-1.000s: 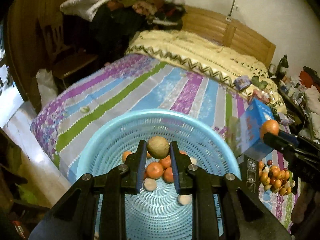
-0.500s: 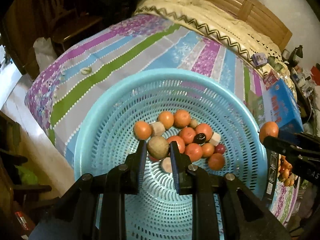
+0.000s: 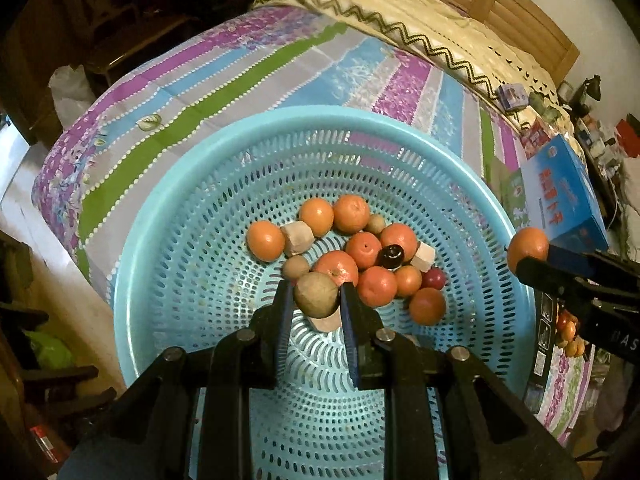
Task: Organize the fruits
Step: 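Open the left tool to drop the tan fruit while the right tool releases the mandarin, then move both open tools back to the fruit pile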
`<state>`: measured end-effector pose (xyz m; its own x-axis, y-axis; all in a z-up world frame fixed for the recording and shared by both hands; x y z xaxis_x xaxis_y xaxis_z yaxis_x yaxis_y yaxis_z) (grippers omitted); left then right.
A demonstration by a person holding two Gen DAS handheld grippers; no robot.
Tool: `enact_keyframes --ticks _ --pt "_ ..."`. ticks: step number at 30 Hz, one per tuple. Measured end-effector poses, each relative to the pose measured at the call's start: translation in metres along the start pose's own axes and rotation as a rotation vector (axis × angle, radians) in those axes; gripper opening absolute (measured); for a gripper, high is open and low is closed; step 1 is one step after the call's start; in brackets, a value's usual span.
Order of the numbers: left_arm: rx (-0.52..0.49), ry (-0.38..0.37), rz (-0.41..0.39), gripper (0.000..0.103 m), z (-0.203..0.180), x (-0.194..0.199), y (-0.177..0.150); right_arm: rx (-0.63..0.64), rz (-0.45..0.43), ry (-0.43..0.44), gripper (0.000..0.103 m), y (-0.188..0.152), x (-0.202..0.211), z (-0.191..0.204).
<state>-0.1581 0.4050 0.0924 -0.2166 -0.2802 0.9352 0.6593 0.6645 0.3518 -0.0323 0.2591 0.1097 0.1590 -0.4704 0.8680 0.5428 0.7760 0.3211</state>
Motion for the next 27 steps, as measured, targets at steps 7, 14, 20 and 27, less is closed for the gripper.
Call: enact_keyframes --ticks 7,14,20,27 --pt "0.002 0.004 0.007 0.023 0.0 -0.004 0.0 0.003 0.001 0.006 0.04 0.001 0.0 -0.002" --pt "-0.004 -0.001 0.041 0.03 0.0 -0.01 -0.001 0.015 0.016 0.006 0.041 0.003 -0.002 0.001" --pt "0.003 0.011 0.043 0.053 0.0 -0.011 -0.002 0.022 0.005 0.007 0.067 0.004 -0.001 0.001" --pt "-0.003 0.014 0.042 0.054 -0.001 -0.012 -0.001 0.031 -0.003 0.012 0.069 0.006 0.001 0.002"
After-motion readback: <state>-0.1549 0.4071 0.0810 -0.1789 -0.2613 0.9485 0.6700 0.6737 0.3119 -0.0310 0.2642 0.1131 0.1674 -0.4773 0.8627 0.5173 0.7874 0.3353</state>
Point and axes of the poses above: each gripper's, at about its wrist camera, not at the fingertips, and x roughly against the way its jaws point, z to its left, y to its top, the point moved 5 cm from there along -x, roughly the way its jaws point, and after that the axes turned 15 degrees about y, right-handed, at the moved point
